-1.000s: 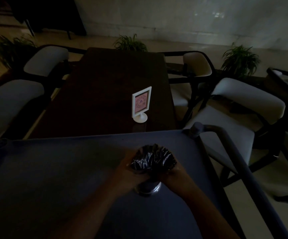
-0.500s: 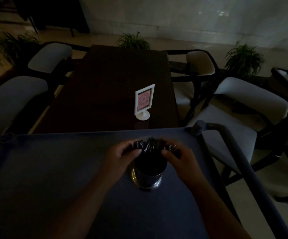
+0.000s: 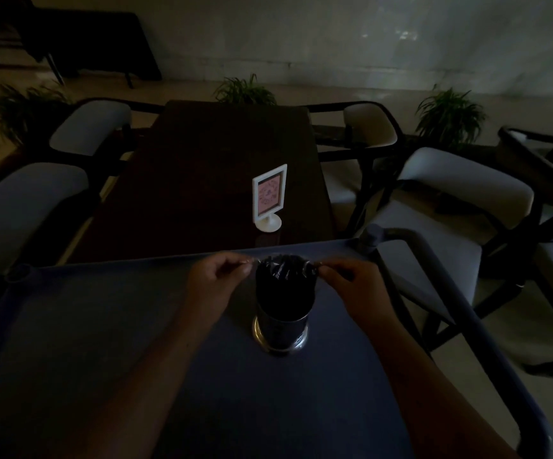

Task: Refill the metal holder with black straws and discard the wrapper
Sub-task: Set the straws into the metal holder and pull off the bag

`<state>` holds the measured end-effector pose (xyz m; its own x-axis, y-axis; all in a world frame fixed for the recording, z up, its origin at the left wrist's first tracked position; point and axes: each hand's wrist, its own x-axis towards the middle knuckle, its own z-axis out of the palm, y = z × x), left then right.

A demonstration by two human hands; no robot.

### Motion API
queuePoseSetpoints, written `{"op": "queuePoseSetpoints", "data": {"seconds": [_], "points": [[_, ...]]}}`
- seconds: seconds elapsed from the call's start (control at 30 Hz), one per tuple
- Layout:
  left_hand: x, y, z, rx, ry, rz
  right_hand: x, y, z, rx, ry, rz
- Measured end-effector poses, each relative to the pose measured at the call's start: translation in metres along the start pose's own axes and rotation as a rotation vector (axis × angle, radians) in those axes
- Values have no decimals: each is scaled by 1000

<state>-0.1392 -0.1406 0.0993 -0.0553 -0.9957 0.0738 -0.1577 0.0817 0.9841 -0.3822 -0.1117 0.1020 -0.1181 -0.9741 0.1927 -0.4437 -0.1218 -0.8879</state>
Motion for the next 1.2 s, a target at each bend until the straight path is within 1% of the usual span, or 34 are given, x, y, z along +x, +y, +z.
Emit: {"op": "queuePoseSetpoints", "data": {"seconds": [0.17, 0.3, 0.6, 0.77, 0.97, 1.07, 1.2], "points": [[3, 8, -8, 53, -8, 30, 5, -14, -5, -117, 37, -31], [2, 18, -14, 77, -39, 56, 8, -23, -11, -147, 53, -31], [10, 35, -19, 99, -30, 164, 11, -50, -24, -156, 73, -45], [13, 45, -23, 121, -41, 237, 11, -63, -31, -205, 65, -59], [13, 59, -25, 123, -33, 287, 18, -72, -34, -156, 70, -37], [13, 67, -25, 110, -17, 315, 19, -73, -36, -169, 65, -96], [13, 78, -25, 93, -8, 340, 21, -80, -39, -141, 93, -107]]}}
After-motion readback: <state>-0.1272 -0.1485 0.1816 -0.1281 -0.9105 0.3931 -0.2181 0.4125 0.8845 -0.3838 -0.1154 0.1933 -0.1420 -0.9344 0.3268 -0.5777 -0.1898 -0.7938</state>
